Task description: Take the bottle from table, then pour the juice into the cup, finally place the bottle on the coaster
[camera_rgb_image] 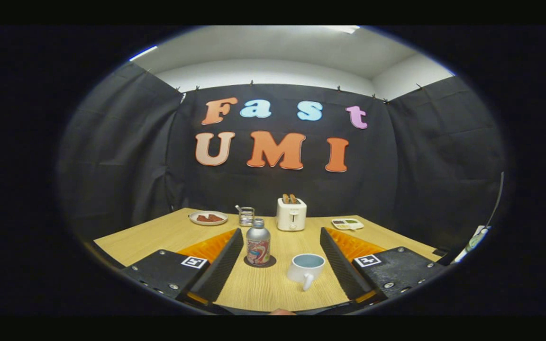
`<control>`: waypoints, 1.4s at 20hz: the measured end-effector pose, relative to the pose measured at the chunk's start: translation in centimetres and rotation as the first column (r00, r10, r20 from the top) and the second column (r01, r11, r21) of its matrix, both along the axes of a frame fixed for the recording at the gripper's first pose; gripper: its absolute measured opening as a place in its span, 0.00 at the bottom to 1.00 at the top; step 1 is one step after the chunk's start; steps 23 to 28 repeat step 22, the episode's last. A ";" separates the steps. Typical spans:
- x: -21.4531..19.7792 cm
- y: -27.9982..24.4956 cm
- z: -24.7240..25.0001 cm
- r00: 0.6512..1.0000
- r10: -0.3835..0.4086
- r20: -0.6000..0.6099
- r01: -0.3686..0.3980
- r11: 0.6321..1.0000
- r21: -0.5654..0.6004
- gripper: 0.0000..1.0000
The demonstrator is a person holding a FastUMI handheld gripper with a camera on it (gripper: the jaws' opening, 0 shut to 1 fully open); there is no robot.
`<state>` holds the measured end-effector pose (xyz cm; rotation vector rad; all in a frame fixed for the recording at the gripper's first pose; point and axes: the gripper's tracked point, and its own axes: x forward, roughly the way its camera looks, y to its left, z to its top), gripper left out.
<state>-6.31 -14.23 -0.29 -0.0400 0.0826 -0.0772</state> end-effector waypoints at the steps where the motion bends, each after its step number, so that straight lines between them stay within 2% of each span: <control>1: -0.3 0.1 0.4 1.000 -0.002 0.010 0.002 1.000 0.000 0.96; 11: -2.0 0.0 0.7 1.000 -0.017 0.017 0.017 1.000 0.024 0.96; 28: -2.2 0.0 0.9 1.000 -0.010 0.019 0.009 1.000 0.027 0.97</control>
